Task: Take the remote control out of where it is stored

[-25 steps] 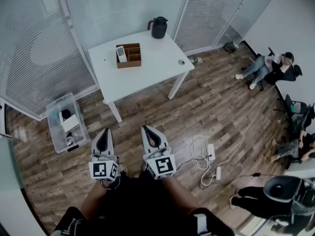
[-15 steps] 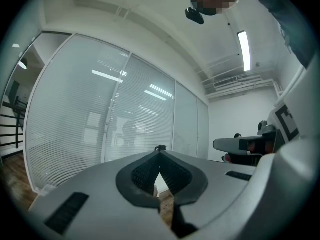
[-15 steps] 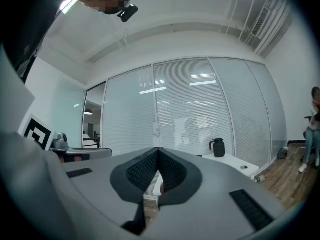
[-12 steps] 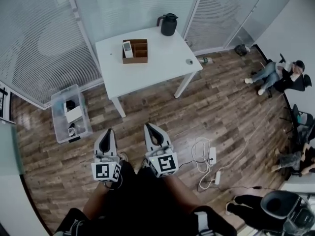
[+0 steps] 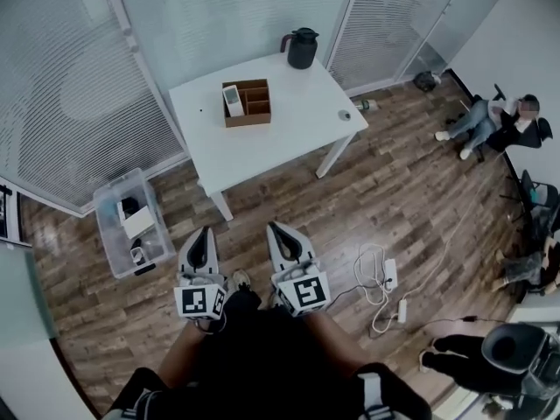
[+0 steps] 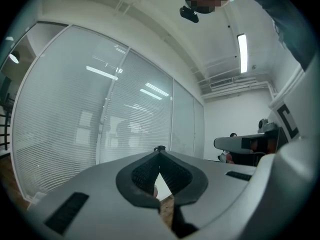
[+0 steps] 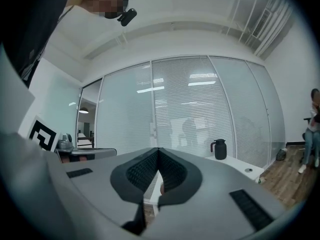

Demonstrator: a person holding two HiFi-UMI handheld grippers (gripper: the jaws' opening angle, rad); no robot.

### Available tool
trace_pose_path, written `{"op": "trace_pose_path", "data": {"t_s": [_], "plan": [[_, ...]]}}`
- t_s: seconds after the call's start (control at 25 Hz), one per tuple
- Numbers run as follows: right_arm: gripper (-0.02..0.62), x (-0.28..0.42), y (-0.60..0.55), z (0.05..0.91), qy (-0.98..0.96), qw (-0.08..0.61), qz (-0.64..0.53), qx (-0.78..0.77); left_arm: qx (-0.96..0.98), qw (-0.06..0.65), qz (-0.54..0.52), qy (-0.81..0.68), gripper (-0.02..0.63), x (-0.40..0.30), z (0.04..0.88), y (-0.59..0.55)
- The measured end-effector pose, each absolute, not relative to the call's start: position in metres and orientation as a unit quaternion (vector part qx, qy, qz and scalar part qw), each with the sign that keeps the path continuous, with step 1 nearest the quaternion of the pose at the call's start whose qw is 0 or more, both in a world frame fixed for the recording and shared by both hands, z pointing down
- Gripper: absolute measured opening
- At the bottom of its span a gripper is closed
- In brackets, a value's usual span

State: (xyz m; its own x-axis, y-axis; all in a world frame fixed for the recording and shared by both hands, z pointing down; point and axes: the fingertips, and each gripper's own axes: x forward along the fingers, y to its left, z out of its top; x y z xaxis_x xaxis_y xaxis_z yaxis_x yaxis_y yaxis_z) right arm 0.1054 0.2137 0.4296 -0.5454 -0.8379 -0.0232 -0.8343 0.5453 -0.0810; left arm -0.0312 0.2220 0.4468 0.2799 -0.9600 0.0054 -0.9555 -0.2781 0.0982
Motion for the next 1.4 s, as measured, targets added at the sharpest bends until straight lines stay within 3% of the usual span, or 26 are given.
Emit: {"op": "trace_pose_path", "data": {"t_s": [0.4, 1.4], "plan": [[-0.005, 0.075, 0.166, 0.417, 0.855, 0.038, -0.027, -0.516, 0.824, 0.041, -0.036, -0.563, 0.003, -0.066, 0.437, 0.160], [-0.005, 0.094, -0.028, 0.439, 0.890, 0.029, -0.039, -0.454, 0.801, 0.051, -0.036, -0.596, 0.003, -0.047, 0.442, -0.025]]}}
